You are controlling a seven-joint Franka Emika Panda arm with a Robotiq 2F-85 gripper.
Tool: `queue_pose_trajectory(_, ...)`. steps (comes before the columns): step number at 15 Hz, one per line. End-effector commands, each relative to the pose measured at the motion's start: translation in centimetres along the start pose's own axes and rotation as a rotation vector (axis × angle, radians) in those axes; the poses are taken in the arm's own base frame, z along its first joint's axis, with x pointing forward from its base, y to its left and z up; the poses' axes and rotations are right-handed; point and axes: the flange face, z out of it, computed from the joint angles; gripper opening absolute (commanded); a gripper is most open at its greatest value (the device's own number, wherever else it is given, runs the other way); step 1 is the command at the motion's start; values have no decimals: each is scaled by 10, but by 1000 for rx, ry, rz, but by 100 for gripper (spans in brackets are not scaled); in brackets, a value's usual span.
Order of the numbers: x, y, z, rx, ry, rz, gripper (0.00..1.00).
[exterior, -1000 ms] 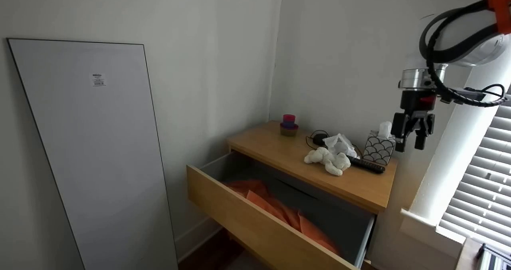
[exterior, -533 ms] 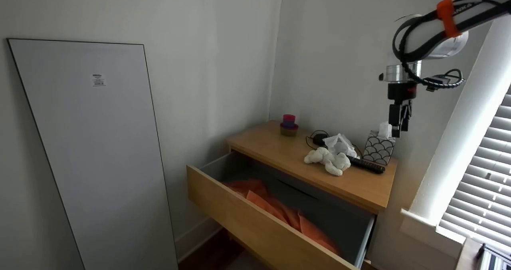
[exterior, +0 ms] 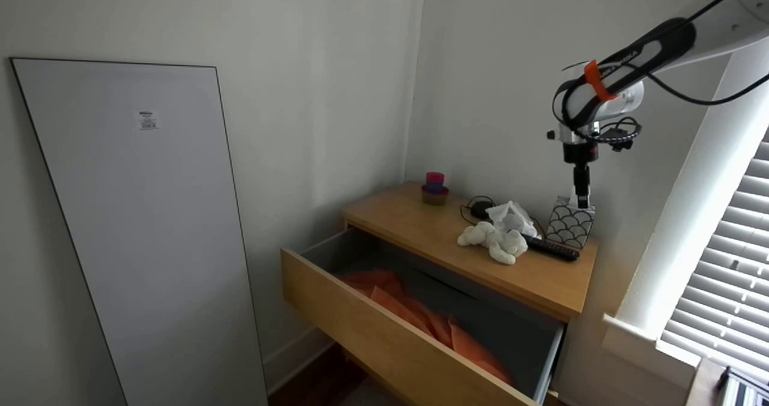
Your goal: Put the black remote control and white bear in the open drawer
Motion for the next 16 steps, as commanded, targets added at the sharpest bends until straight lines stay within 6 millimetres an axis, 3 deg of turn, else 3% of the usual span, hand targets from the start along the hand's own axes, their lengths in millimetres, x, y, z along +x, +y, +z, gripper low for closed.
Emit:
queue_pose_trajectory(1,6,6,6,5,-6,-5,100)
queue_pose_trajectory(6,22,12,17,12,-4,-25,100)
queue_pose_trajectory(11,46,26,70,29,18,-35,100)
queue_pose_trajectory(16,56,57,123,39,80,-39,100)
